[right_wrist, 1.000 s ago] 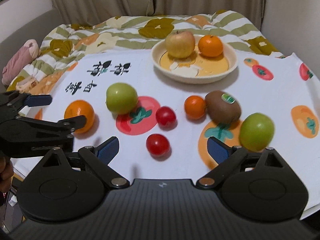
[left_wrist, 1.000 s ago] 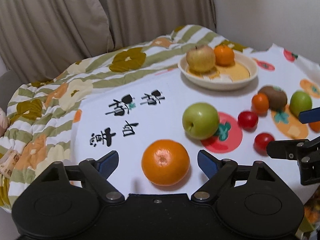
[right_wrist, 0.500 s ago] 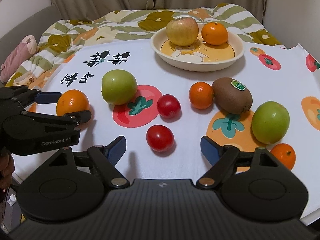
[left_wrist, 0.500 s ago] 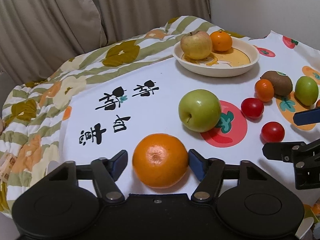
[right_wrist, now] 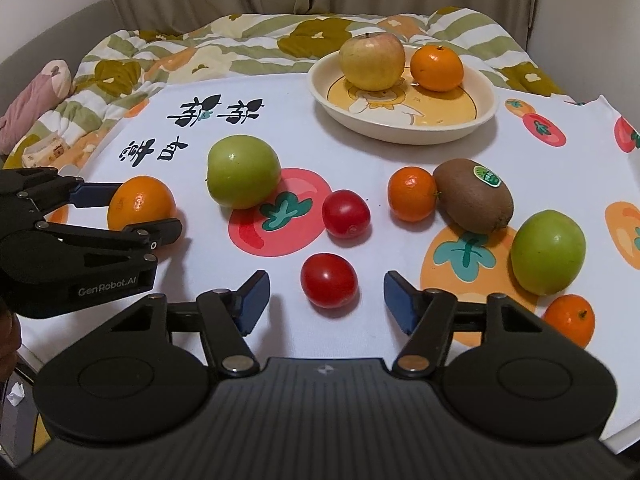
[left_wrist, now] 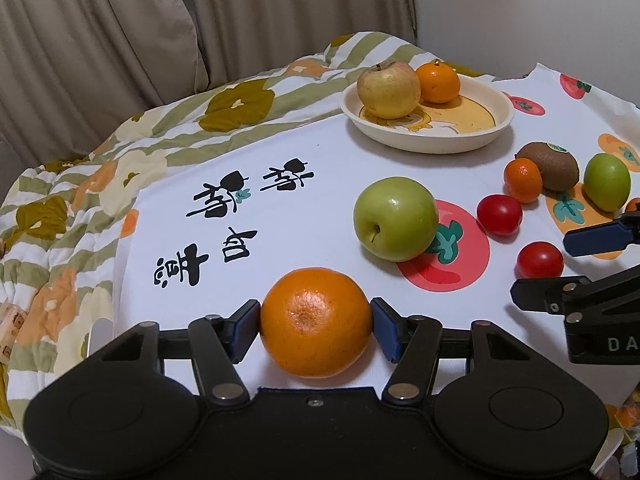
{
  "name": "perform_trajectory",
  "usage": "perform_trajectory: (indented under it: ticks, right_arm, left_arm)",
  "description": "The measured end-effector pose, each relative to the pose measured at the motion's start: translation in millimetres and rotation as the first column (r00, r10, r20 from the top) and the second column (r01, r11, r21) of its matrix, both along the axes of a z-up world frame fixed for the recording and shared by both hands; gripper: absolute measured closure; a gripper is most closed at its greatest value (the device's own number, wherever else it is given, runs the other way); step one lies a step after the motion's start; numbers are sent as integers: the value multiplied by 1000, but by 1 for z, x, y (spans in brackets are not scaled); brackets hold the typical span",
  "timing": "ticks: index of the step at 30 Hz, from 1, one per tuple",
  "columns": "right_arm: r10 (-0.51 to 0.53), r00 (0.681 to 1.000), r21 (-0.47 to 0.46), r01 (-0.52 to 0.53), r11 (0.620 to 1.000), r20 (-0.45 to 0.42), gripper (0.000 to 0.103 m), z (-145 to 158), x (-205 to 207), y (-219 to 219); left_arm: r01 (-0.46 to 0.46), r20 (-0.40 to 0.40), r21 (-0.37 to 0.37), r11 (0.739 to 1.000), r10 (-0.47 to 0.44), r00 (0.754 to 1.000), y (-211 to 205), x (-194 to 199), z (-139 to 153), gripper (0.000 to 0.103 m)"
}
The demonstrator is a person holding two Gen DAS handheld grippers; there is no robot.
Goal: Organize fruits
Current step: 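Grasp the orange with the left gripper while the right grasps a cherry tomato, then carry the orange and the cherry tomato toward the duck bowl with both grippers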
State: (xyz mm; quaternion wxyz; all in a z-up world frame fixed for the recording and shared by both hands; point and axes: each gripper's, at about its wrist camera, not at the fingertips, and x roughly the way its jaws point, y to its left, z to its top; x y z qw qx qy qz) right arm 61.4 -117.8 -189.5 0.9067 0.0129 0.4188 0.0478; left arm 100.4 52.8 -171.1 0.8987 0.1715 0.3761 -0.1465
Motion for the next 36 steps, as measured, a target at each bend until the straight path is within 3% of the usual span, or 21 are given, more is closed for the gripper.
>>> perform_trajectory:
  ticks: [12, 13, 15, 17, 26, 36]
  right_arm:
    - [-12, 1000, -12, 12, 1000, -12, 34, -1, 6, 6]
    - [-14, 1000, -13, 14, 1000, -14, 36, -1, 7, 6]
    - [-10, 1000, -15, 10, 1000, -22, 52, -3, 8, 7]
    - [-11, 1000, -32, 10, 999, -27, 56, -4, 9, 9]
    - [-5, 1000, -13, 5, 1000, -3, 56, 15, 6, 13]
    - [4, 999, 19, -5, 1000, 53, 56, 67, 4, 5]
  left_arm:
    - [-36, -18, -22, 999, 35, 999, 12, -7, 3, 39]
    - [-41, -20, -26, 999, 40, 999, 14, -8, 3, 39]
    - [-47, -23, -29, 998, 46, 999, 15, -10, 3, 40]
    - [-52, -26, -34, 998, 51, 998, 17, -12, 4, 40]
    - [-72, -15, -68, 995, 71, 997, 22, -17, 26, 40]
    - [-100, 30, -103, 990, 104, 994, 14, -18, 74, 40]
